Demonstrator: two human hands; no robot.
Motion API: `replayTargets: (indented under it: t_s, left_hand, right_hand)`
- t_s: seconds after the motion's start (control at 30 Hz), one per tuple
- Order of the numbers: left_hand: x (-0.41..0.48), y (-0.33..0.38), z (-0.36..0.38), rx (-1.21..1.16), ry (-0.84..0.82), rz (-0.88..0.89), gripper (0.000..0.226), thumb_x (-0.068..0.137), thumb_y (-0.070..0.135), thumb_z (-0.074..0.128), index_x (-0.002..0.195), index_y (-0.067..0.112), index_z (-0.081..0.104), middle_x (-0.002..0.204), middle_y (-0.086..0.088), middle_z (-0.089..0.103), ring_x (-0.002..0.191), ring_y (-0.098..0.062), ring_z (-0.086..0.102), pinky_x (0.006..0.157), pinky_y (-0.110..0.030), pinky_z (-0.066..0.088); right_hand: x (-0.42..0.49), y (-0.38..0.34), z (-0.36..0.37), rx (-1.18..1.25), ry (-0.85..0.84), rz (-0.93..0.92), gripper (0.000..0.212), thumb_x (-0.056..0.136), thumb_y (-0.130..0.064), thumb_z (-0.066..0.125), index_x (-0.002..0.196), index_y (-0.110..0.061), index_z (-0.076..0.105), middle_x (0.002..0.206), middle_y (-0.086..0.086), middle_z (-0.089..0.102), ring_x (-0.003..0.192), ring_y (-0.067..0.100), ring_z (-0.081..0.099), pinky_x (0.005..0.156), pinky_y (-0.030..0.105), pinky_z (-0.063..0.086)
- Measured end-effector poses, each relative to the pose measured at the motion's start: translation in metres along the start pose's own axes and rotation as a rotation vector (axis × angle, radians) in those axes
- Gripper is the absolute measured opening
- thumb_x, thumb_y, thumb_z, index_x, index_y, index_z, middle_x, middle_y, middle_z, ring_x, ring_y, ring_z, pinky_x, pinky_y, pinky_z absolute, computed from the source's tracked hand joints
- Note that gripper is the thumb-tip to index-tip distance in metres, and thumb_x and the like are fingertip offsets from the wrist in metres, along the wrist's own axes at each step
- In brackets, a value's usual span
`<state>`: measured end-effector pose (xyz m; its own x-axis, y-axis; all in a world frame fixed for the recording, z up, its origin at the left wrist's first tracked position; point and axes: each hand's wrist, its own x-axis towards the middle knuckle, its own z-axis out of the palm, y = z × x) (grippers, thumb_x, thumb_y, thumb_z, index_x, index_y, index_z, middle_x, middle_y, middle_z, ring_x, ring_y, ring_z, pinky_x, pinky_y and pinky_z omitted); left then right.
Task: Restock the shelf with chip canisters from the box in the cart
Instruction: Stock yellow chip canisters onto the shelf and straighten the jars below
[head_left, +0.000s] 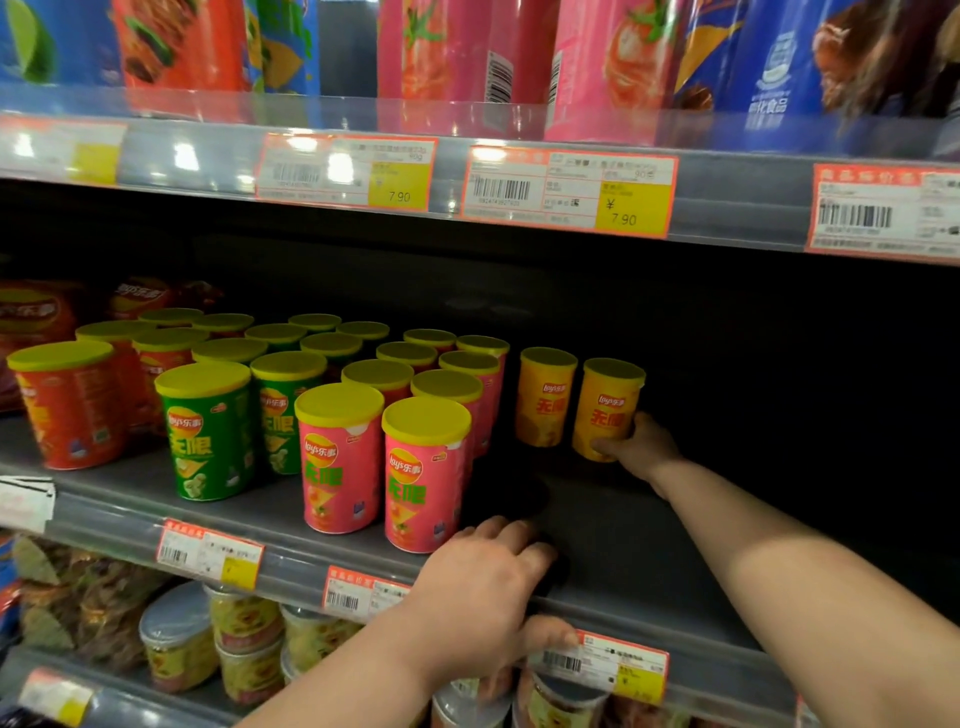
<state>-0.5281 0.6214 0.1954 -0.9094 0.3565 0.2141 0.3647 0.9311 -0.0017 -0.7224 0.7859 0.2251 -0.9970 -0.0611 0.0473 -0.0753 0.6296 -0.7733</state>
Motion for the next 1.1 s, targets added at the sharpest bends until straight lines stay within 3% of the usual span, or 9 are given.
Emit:
replayTargets:
  t_s: [0.17,0.27,0.37,0.53,0.6,0.73,0.93,1.1]
  left_hand:
    - [0.001,-0.002,0.005,0.014,0.114,0.033,0.08,0.073,0.075,0.03,0.119,0.018,0.061,0.121,-0.007,0.061,0.107,-0.03,0.059,0.085,-0.039,0.051]
    - [0.002,0.0,0.003,0.004,0.026,-0.003,0.091,0.068,0.077,0.02,0.133,0.02,0.048,0.137,-0.006,0.047,0.123,-0.028,0.045,0.099,-0.039,0.041]
    - [0.002,0.0,0.002,0.042,0.017,-0.007,0.097,0.063,0.077,0.011,0.136,0.022,0.043,0.14,-0.003,0.043,0.126,-0.025,0.04,0.101,-0.037,0.037]
    - [0.0,0.001,-0.001,0.046,0.027,0.014,0.099,0.06,0.077,0.006,0.133,0.022,0.045,0.135,-0.003,0.046,0.123,-0.026,0.043,0.098,-0.037,0.04]
    - [-0.002,0.003,-0.003,0.056,0.025,0.018,0.094,0.065,0.077,0.01,0.131,0.022,0.048,0.132,-0.003,0.049,0.121,-0.026,0.045,0.095,-0.037,0.041]
    - [-0.006,0.006,-0.007,0.061,0.005,0.021,0.058,0.087,0.064,0.041,0.125,0.022,0.049,0.124,-0.003,0.051,0.119,-0.025,0.047,0.093,-0.036,0.041]
    - [-0.021,0.016,-0.019,0.041,0.082,0.071,0.049,0.09,0.053,0.045,0.126,0.019,0.05,0.124,-0.002,0.051,0.116,-0.025,0.048,0.092,-0.037,0.04]
    - [-0.043,0.022,-0.02,-0.035,0.123,0.163,0.048,0.091,0.048,0.044,0.13,0.019,0.047,0.13,-0.001,0.045,0.12,-0.023,0.042,0.096,-0.036,0.039]
  right_hand:
    - [-0.005,0.0,0.0,-0.034,0.014,0.045,0.06,0.085,-0.023,0.069,0.137,-0.01,0.043,0.138,0.015,0.049,0.125,0.032,0.048,0.101,0.041,0.04]
    - [-0.012,-0.002,-0.004,-0.058,0.021,0.08,0.067,0.086,-0.026,0.068,0.142,-0.009,0.036,0.144,0.015,0.043,0.13,0.031,0.044,0.101,0.038,0.039]
    - [-0.026,-0.005,-0.01,-0.111,0.015,0.099,0.072,0.086,-0.031,0.068,0.144,-0.008,0.033,0.145,0.015,0.041,0.131,0.031,0.042,0.101,0.036,0.039]
    - [-0.064,-0.006,-0.017,-0.379,-0.082,-0.05,0.045,0.089,-0.032,0.062,0.129,-0.012,0.056,0.13,0.009,0.057,0.117,0.024,0.055,0.091,0.025,0.043]
    - [-0.085,-0.006,-0.017,-0.484,-0.103,-0.115,0.036,0.091,-0.037,0.059,0.119,-0.015,0.063,0.123,0.005,0.061,0.111,0.02,0.057,0.092,0.027,0.046]
    - [-0.133,-0.012,-0.018,-0.709,-0.103,-0.128,0.036,0.095,-0.046,0.046,0.121,-0.025,0.06,0.123,-0.001,0.059,0.111,0.02,0.055,0.091,0.033,0.048]
    - [-0.205,-0.018,-0.019,-0.874,0.041,-0.223,0.036,0.097,-0.047,0.04,0.121,-0.027,0.058,0.121,0.0,0.058,0.11,0.022,0.055,0.085,0.035,0.046]
    - [-0.252,-0.02,-0.008,-0.93,0.048,-0.194,0.04,0.096,-0.044,0.041,0.13,-0.025,0.05,0.128,0.001,0.053,0.118,0.025,0.049,0.096,0.039,0.043]
